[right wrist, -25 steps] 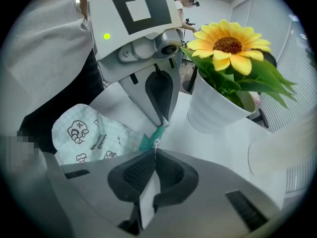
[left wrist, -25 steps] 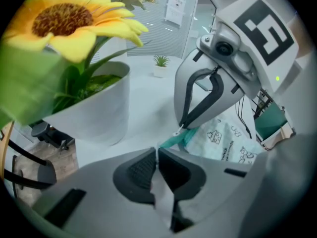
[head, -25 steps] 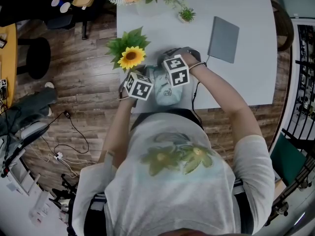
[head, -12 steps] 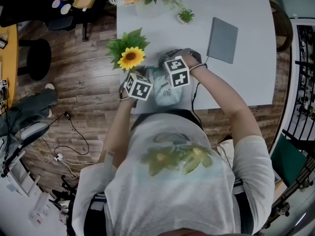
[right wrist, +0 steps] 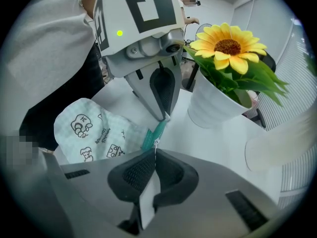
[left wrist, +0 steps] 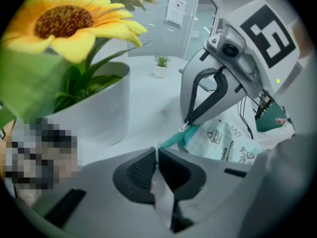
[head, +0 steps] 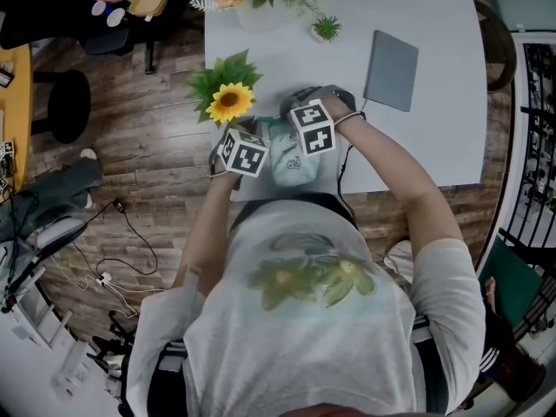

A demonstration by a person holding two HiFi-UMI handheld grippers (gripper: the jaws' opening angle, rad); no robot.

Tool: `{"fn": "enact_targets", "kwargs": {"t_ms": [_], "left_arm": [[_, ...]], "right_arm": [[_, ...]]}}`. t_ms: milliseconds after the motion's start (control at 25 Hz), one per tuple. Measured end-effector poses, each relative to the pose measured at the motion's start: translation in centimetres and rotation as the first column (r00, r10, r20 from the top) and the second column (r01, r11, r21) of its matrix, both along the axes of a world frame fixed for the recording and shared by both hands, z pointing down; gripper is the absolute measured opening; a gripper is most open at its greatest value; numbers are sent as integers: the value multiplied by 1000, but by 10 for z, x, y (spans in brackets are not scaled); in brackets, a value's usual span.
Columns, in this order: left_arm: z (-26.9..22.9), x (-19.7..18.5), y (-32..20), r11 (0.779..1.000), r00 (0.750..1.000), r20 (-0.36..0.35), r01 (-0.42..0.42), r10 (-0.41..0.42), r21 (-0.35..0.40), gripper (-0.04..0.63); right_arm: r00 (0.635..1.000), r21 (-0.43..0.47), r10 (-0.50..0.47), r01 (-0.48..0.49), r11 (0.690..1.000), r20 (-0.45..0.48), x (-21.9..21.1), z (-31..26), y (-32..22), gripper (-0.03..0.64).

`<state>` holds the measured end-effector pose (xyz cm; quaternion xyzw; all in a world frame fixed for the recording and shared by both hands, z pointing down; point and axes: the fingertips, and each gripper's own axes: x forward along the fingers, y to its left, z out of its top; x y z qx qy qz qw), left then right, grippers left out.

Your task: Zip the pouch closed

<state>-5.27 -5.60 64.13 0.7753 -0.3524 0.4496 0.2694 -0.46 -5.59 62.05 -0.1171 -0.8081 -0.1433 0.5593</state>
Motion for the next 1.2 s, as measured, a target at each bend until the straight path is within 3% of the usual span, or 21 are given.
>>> {"fn": "enact_targets", "kwargs": {"t_ms": [1200], "left_arm": [[1,0,0,1000,1000,4,8,-8,0,23]], "right_arm": [[1000,35,-16,17,999,-21,15,3,0,18]]}}
